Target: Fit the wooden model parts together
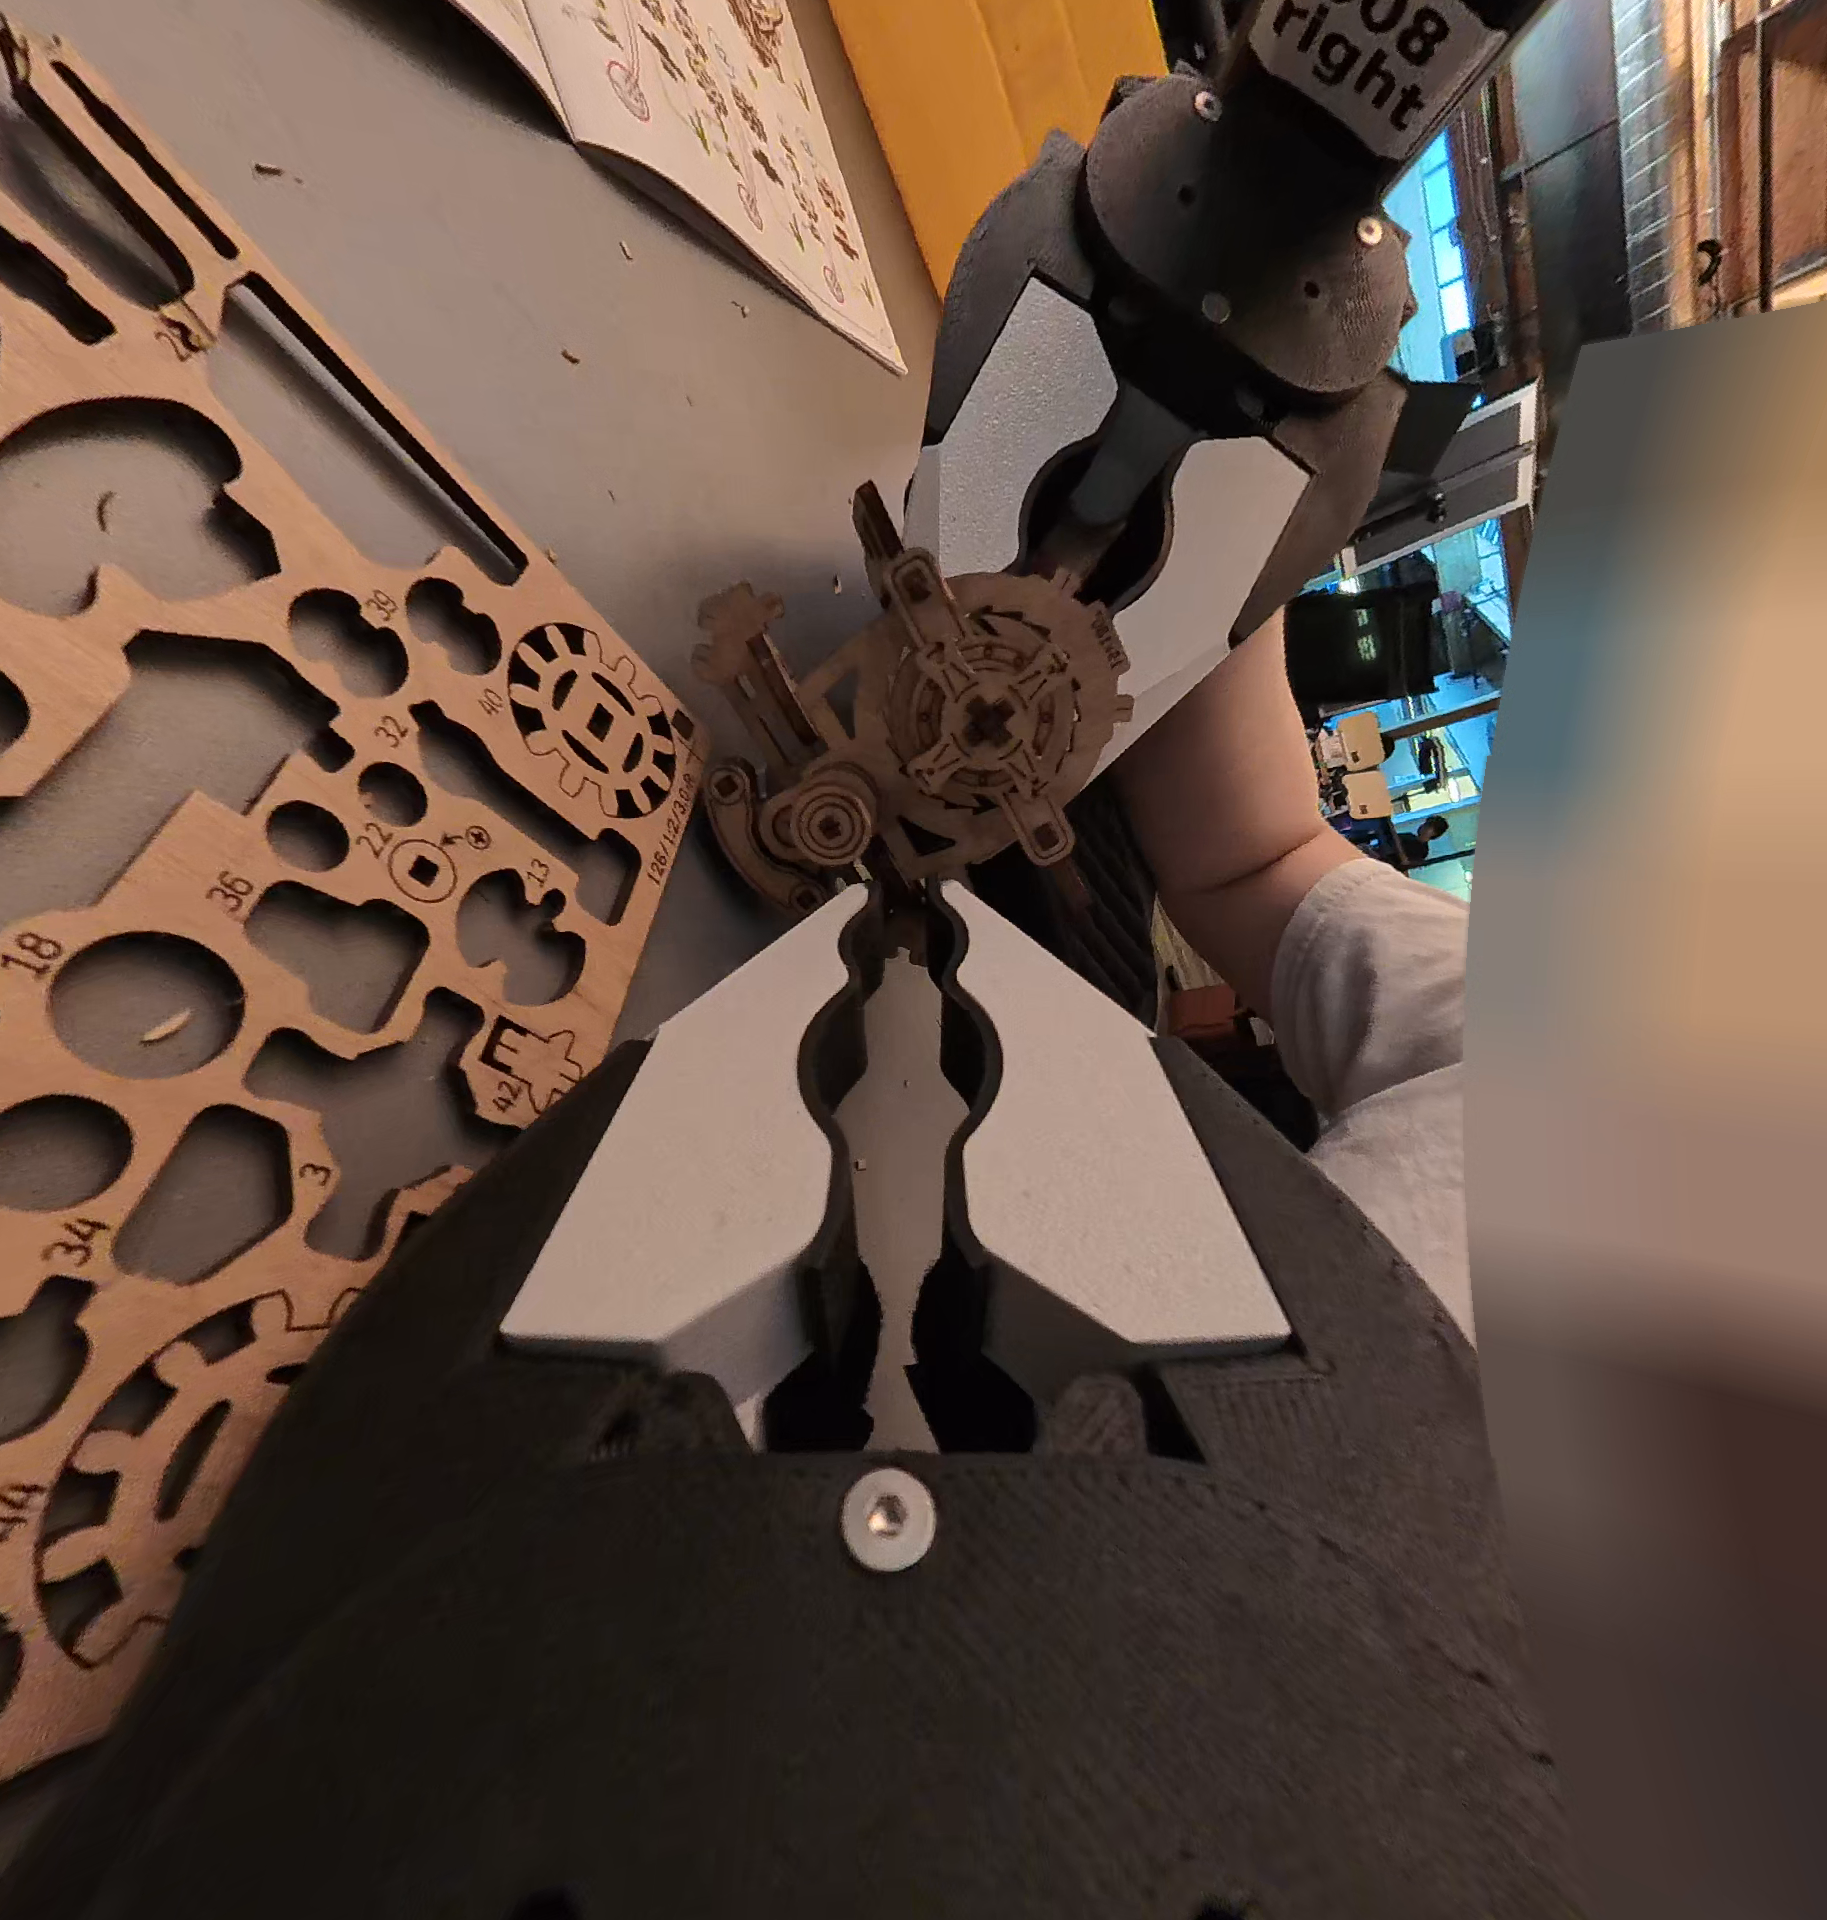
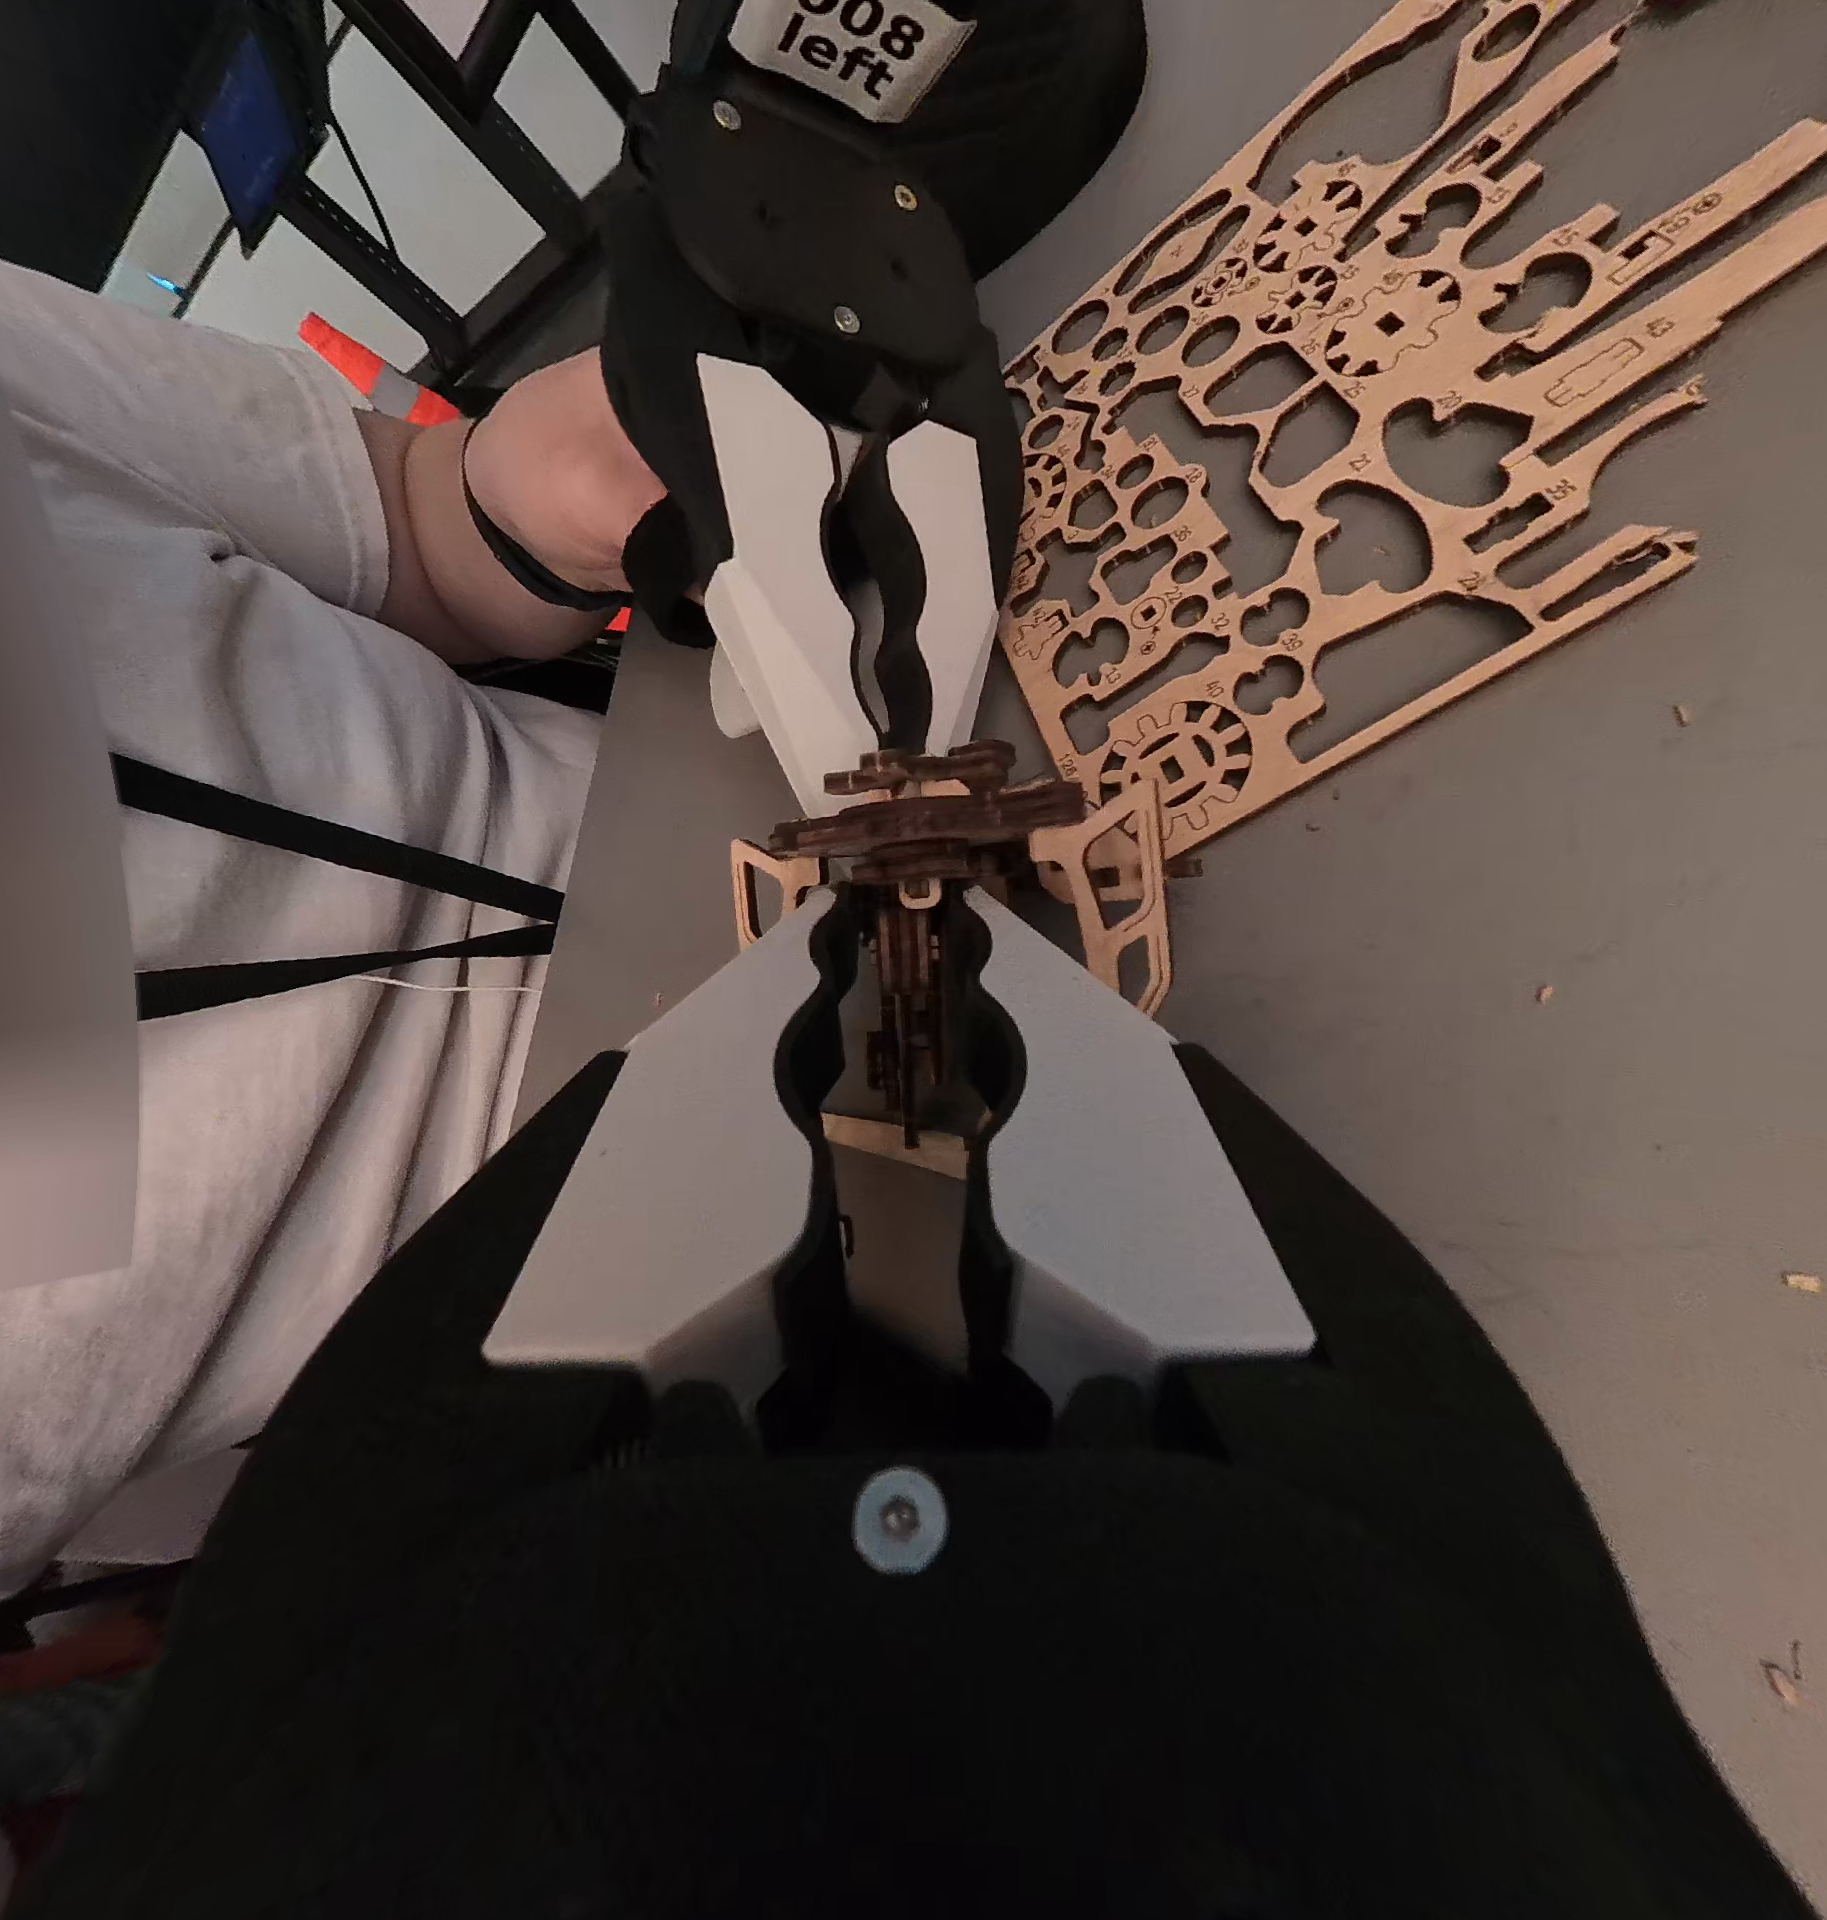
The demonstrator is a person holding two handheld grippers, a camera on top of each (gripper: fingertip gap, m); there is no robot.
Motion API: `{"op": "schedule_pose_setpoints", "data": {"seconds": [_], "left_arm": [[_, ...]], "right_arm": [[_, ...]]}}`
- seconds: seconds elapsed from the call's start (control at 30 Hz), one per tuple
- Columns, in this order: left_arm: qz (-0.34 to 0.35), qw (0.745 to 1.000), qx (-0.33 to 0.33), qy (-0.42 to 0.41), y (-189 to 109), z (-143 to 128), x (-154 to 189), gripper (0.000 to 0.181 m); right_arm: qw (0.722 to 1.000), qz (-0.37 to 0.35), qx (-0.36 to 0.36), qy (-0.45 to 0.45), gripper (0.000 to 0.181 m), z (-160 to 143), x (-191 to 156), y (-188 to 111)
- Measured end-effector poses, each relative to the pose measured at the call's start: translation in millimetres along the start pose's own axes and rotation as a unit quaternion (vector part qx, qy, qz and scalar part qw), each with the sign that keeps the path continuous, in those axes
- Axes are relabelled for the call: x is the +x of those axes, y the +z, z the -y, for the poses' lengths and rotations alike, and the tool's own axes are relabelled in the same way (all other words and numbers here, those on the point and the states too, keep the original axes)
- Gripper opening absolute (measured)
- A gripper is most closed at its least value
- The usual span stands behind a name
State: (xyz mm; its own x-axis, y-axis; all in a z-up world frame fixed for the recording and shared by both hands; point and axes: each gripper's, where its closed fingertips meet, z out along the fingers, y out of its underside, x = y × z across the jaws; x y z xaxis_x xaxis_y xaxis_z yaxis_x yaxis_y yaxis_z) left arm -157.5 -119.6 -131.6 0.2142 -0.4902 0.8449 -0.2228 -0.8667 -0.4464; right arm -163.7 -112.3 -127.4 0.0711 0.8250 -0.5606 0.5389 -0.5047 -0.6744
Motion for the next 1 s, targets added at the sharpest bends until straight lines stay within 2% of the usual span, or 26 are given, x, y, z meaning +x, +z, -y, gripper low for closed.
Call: {"op": "schedule_pose_setpoints", "data": {"seconds": [0.47,0.57,1.0], "left_arm": [[0.004,1.000,0.000,0.008,0.3,-0.8,0.2,0.005],[0.005,1.000,-0.001,0.007,0.3,-0.7,-0.3,0.005],[0.000,1.000,-0.002,0.003,0.6,-0.9,0.2,0.005]], "right_arm": [[1.000,0.003,-0.008,-0.012,0.021,-4.6,-1.8,-6.9],[1.000,-0.006,-0.014,-0.018,0.014,-7.1,0.0,-6.4],[1.000,-0.007,0.004,-0.003,0.014,-1.5,-0.8,-4.1]]}}
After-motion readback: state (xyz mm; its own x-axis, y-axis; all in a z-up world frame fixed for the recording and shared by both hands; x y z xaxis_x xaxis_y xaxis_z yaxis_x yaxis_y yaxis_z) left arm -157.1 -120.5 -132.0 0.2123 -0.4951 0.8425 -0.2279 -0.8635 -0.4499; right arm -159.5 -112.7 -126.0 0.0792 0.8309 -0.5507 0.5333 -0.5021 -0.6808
